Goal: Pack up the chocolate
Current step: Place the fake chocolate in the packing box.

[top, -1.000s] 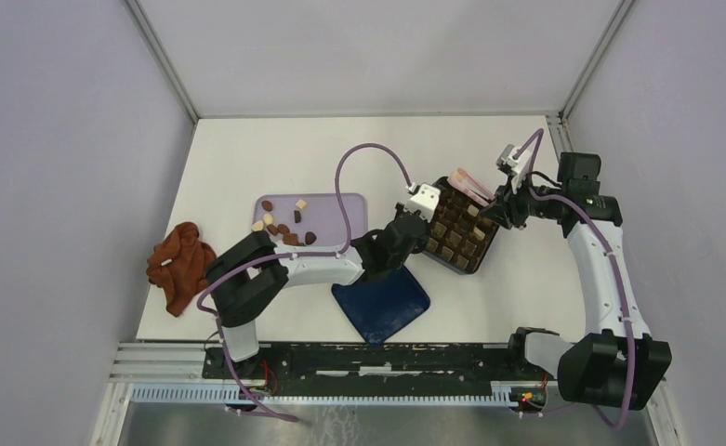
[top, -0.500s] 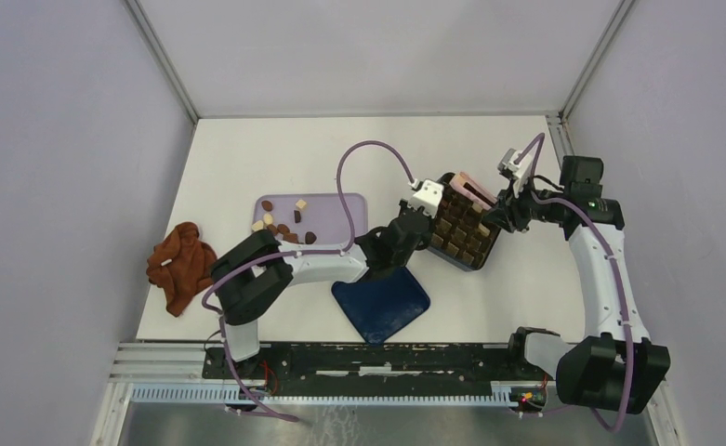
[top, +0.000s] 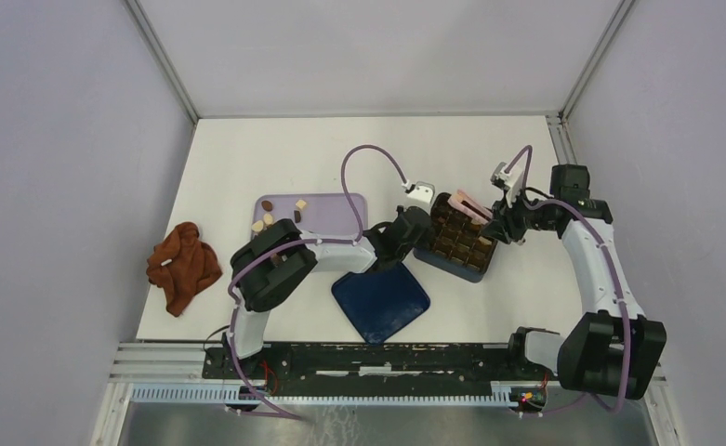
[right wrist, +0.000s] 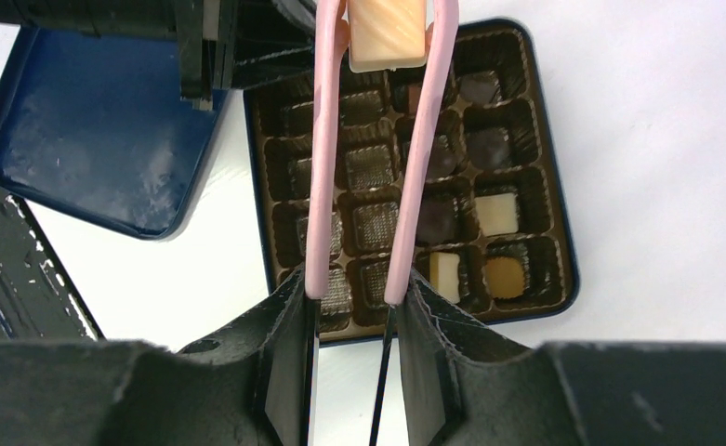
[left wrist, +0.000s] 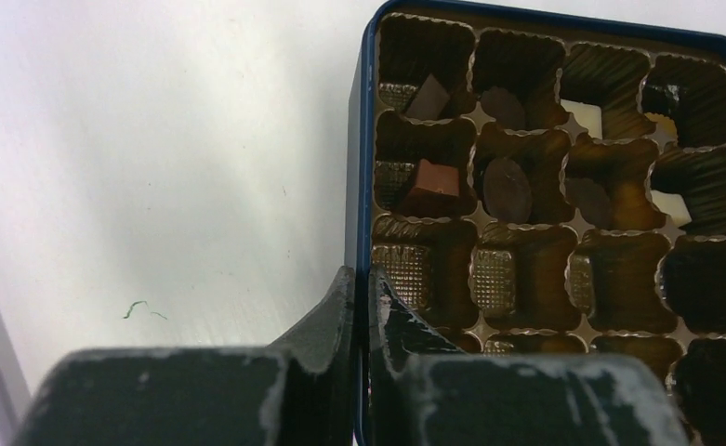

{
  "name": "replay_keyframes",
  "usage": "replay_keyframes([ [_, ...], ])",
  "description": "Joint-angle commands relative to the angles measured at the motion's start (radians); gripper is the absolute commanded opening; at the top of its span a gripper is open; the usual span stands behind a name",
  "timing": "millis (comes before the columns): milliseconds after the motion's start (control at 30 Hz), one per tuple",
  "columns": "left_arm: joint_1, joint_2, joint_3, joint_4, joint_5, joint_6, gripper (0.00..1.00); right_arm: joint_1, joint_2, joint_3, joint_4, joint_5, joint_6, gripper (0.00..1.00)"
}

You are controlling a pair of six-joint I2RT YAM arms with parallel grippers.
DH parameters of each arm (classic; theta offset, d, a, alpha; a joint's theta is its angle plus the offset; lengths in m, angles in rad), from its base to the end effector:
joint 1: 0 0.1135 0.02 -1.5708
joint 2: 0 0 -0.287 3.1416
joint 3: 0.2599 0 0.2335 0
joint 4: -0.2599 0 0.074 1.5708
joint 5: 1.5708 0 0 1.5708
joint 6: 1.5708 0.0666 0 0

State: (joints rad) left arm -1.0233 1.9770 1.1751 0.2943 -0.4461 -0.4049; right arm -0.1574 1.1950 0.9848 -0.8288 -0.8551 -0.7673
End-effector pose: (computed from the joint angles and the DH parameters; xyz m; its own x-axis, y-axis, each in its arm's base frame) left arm 0.2591 -0.3698 0.1915 -0.4587 0.0697 -0.8859 0.4279 0.8910 -0.1515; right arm 0.2129 0.0171 0.2906 -0.4218 -0.3942 -0.8165 -0.7889 0.6034 0.1162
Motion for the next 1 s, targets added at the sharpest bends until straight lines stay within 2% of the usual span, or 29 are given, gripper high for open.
replay_keyframes([
  [0, 0.012, 0.002, 0.050, 0.063, 0.023, -0.121, 0.17, -0.004, 0.038, -0.033, 0.017, 0.002, -0.037, 0.15],
  [200, 0.012, -0.059, 0.026, 0.045, 0.008, -0.132, 0.48, 0.004, 0.069, -0.064, 0.021, 0.025, -0.050, 0.15],
  [333, 0.011, -0.144, -0.006, -0.002, -0.013, -0.131, 0.52, 0.029, 0.089, -0.070, 0.026, 0.054, -0.052, 0.15],
  [467, 0.011, -0.276, -0.104, -0.054, -0.041, -0.123, 0.53, 0.062, 0.105, -0.081, 0.042, 0.092, -0.042, 0.14],
  [633, 0.011, -0.466, -0.207, -0.186, -0.074, -0.098, 0.55, 0.129, 0.135, -0.085, 0.083, 0.139, -0.006, 0.15],
  [800, 0.011, -0.646, -0.256, -0.361, -0.081, -0.069, 0.74, 0.199, 0.165, -0.091, 0.125, 0.195, 0.033, 0.16],
  [967, 0.011, -0.782, -0.279, -0.499, -0.082, -0.061, 0.80, 0.227, 0.183, -0.102, 0.158, 0.234, 0.060, 0.17],
])
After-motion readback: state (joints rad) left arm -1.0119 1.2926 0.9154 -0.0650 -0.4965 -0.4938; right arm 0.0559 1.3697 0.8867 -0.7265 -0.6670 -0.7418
